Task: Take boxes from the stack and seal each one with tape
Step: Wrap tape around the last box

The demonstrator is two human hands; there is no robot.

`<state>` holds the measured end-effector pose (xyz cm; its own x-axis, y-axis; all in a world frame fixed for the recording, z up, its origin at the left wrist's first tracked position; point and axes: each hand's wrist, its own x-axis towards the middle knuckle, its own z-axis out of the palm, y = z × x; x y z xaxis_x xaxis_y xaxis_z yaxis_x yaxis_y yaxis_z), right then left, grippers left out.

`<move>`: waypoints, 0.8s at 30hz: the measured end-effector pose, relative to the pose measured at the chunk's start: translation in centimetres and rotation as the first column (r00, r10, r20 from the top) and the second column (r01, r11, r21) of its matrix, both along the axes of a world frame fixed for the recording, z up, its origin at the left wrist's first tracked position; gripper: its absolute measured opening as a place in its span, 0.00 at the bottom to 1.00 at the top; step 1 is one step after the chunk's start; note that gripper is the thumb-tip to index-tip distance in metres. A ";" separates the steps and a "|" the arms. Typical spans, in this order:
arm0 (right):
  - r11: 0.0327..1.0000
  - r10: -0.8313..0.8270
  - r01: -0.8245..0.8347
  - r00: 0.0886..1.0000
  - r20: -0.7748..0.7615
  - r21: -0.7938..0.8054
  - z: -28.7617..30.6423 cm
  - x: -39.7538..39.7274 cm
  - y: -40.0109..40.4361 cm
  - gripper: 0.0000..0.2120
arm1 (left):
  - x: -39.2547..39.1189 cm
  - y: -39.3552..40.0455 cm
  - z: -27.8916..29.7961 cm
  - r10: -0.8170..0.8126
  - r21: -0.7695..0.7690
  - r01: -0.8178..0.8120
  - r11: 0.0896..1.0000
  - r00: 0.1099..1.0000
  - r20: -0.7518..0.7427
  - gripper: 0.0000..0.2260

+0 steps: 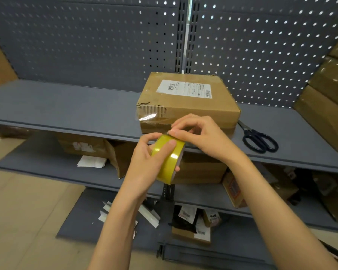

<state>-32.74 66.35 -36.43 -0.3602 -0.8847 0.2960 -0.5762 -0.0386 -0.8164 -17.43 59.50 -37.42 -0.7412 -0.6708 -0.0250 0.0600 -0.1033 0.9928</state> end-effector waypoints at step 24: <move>0.907 -0.269 0.254 0.963 0.002 -0.335 3.1 1.4 -3.4 0.05 | 2.0 -0.2 0.1 -0.150 -0.066 0.144 0.987 0.984 -0.096 0.08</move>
